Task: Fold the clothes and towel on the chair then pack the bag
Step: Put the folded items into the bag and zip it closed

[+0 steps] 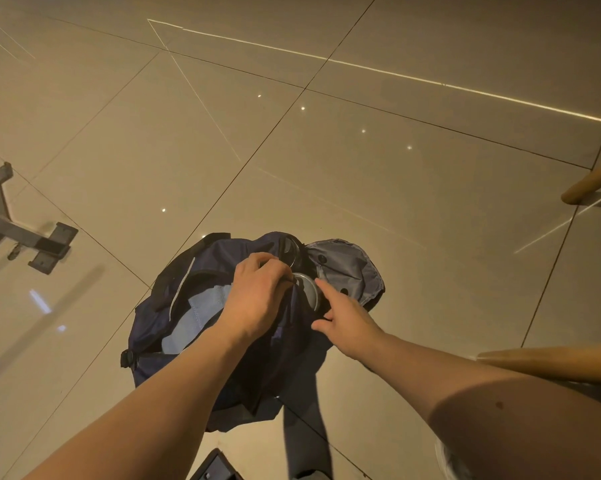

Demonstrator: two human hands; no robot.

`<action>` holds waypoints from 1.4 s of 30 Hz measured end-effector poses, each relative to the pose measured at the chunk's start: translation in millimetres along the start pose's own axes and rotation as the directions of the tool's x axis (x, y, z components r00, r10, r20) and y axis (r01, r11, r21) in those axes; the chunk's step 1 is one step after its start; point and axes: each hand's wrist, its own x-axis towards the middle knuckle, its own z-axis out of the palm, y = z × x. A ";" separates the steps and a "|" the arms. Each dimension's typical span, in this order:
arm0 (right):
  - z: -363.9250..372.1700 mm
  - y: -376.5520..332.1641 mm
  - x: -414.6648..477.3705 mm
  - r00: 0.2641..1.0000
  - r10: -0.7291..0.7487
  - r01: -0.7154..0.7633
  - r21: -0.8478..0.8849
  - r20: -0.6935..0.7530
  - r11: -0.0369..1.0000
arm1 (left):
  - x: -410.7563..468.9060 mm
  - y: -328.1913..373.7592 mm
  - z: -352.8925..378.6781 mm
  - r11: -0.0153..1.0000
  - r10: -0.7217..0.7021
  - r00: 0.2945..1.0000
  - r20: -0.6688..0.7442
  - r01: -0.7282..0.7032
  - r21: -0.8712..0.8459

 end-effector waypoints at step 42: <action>63.4 -186.0 -32.9 0.896 -0.440 0.387 -0.377 -0.062 0.841 | -152.6 -66.3 -94.7 0.685 -0.722 0.690 -0.050 0.702 -0.197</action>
